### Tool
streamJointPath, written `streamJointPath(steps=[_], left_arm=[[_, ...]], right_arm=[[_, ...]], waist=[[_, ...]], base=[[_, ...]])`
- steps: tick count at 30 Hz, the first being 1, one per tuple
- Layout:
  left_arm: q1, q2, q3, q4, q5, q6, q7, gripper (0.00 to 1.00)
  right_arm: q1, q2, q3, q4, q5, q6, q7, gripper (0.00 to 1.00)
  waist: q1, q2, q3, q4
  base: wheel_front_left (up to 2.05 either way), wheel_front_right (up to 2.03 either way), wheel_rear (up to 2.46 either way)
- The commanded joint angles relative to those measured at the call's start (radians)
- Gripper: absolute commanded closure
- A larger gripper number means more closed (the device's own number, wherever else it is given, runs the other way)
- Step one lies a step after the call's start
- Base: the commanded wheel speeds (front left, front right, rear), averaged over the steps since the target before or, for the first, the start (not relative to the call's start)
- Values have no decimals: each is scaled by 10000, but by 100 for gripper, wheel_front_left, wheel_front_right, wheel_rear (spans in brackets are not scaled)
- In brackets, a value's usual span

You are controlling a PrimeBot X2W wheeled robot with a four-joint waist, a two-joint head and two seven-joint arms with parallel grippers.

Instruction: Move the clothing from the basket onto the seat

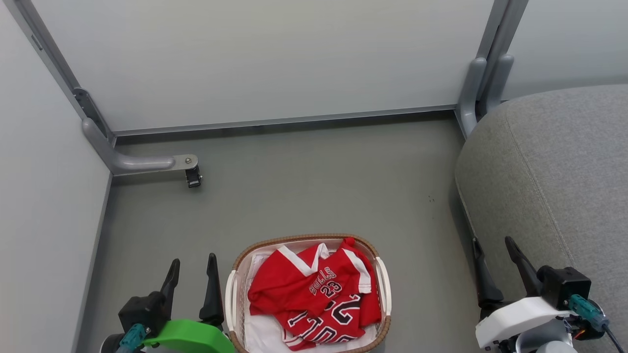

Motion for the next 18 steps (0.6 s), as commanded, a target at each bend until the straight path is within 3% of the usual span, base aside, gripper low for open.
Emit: streamJointPath(steps=[1,18], left_arm=[[42,64,-52,6,230,47,-83,0],[55,73,-276,302,1190,181,-350,0]], right_arm=[[80,-61,20,-3,-235,3,-95,0],[106,-75,62,51,-1291,2,-373,0]], waist=[[0,0,1,2],[0,0,-3,21]], base=[[0,0,0],[0,0,0]])
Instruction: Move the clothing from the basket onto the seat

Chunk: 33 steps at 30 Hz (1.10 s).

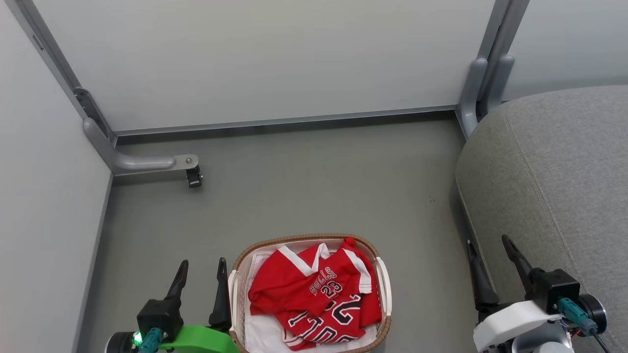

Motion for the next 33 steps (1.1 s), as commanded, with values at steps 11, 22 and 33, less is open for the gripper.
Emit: streamJointPath(steps=[11,22,33], left_arm=[[-29,64,-18,140,-34,15,-9,0],[-219,63,-184,113,90,-68,-9,0],[-2448,61,-1262,934,993,-640,-6,0]], right_arm=[[69,-62,3,9,7,1,-51,0],[-79,-60,-43,-247,56,1,-51,0],[-1240,-57,-668,-940,62,1,-51,0]], waist=[[0,-1,10,-5],[0,-1,296,-35],[0,-1,2459,-424]], base=[[0,0,0],[0,0,0],[0,0,0]])
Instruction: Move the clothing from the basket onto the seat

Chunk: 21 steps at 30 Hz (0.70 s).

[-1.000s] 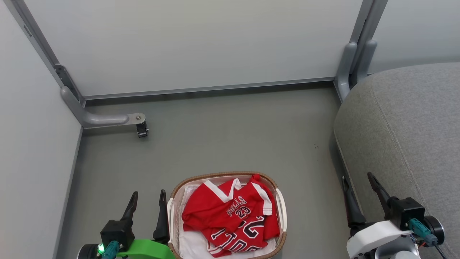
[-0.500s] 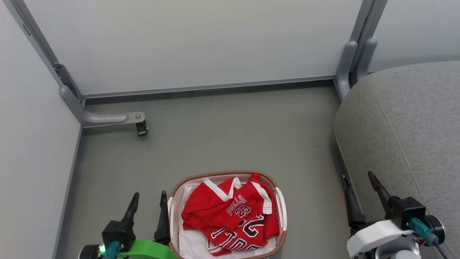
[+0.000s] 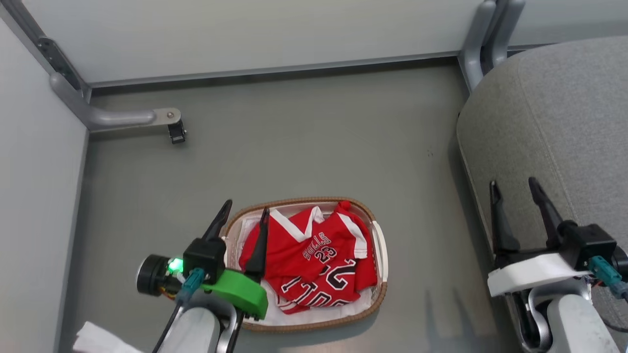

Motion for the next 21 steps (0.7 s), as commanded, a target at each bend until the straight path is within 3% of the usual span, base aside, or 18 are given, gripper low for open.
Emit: streamJointPath(steps=[1,11,21], left_arm=[[-523,56,-113,120,169,-92,2,0],[-3599,259,-1496,2992,1268,-492,3,0],[-6011,370,-2563,6087,2006,-581,260,0]], right_arm=[[-351,-45,-28,-144,-21,1,-47,0],[-2800,-37,-448,-1314,137,1,-47,0],[-3753,-39,-298,-1717,618,1,-47,0]], waist=[[0,0,1229,-332],[0,0,4486,-1398],[0,0,6354,-2002]], base=[[0,0,0],[0,0,0],[0,0,0]])
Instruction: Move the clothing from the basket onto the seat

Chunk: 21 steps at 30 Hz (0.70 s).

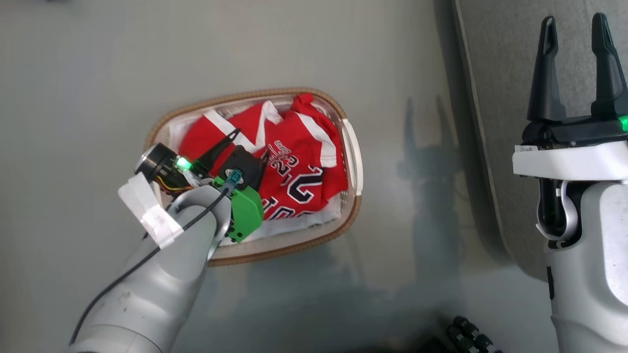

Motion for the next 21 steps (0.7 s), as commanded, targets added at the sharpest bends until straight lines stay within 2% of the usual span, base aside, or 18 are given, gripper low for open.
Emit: streamJointPath(steps=[1,3,7,10,14,18,20,21], left_arm=[[-380,161,-73,282,164,-53,62,0],[-728,278,-198,694,223,-40,146,0],[-1217,435,-339,1476,448,292,495,0],[-1516,514,-331,1882,473,715,654,0],[-1603,539,-343,2236,429,1048,786,0],[-1720,535,-279,2349,355,1556,555,0],[-1753,511,-258,2419,280,1674,502,0],[-1764,499,-260,2440,268,1697,469,11]], right_arm=[[-193,-22,54,-87,119,1,-49,0],[-272,-24,118,-103,234,1,-48,0],[-321,-22,198,-51,426,-1,-49,0],[-343,-24,235,-28,506,-1,-49,0],[-390,-24,269,35,587,-1,-49,0],[-405,-25,291,51,623,-1,-49,0],[-394,-25,306,64,632,-1,-49,0],[-386,-25,309,78,628,-1,-49,0]], waist=[[-3,0,1573,-902],[-3,0,1736,-1004],[-3,0,1904,-1132],[-3,0,1955,-1169],[-3,0,1974,-1173],[-3,0,1966,-1151],[-3,0,1949,-1132],[-3,0,1938,-1124]], base=[[0,0,0],[0,0,0],[0,0,0],[0,0,0],[0,0,0],[0,0,0],[0,0,0],[0,0,0]])
